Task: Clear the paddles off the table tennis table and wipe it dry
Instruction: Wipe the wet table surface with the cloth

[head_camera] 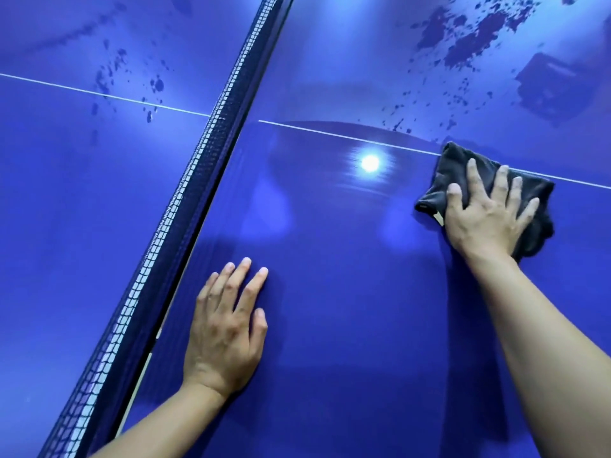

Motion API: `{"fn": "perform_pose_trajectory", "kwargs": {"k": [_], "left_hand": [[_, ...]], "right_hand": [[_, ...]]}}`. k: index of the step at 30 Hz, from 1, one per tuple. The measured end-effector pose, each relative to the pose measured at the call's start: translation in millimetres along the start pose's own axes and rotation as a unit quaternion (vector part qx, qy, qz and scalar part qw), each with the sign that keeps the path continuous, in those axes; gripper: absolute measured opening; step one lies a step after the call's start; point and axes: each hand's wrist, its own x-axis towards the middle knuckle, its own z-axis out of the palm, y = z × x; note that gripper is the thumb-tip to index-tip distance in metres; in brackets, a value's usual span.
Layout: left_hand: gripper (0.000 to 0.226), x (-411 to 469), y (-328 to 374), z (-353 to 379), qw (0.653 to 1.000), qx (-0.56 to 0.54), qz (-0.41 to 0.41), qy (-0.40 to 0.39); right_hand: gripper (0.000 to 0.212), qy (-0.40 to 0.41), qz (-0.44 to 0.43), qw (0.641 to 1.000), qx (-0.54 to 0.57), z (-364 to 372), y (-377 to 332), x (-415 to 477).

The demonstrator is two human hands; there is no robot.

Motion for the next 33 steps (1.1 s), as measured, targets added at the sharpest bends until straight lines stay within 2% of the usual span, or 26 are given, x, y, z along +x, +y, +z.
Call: {"fn": "perform_pose_trajectory", "kwargs": {"k": [4, 7, 11, 15, 18, 21, 28, 33], "left_hand": [[0.055, -1, -4, 3, 1.000, 0.002, 0.008, 0.004], [0.056, -1, -4, 2, 1.000, -0.003, 0.011, 0.002], [0.056, 0, -7, 3, 1.000, -0.012, 0.013, 0.008], [0.056, 0, -12, 4, 1.000, -0.014, 0.020, 0.006], [0.056, -1, -13, 4, 0.999, -0.022, 0.027, 0.014], [0.056, 0, -12, 4, 0.999, -0.028, 0.026, 0.025], [0.057, 1, -9, 7, 0.999, -0.025, 0.019, 0.026], [0.057, 1, -4, 4, 1.000, -0.018, 0.003, 0.022]], "right_hand": [[0.066, 0.003, -0.023, 1.000, -0.006, 13, -61, -13], [0.065, 0.004, -0.120, 0.993, -0.005, 33, -153, -43], [0.060, -0.027, -0.257, 0.966, 0.018, 57, -267, -91], [0.057, -0.058, -0.286, 0.956, 0.024, 58, -290, -101], [0.056, -0.051, -0.272, 0.961, 0.029, 50, -262, -99], [0.056, -0.047, -0.216, 0.975, 0.038, 40, -211, -89], [0.057, -0.017, -0.049, 0.999, 0.014, 5, -28, -49], [0.057, 0.006, 0.028, 1.000, 0.002, -15, 94, -41]]}}
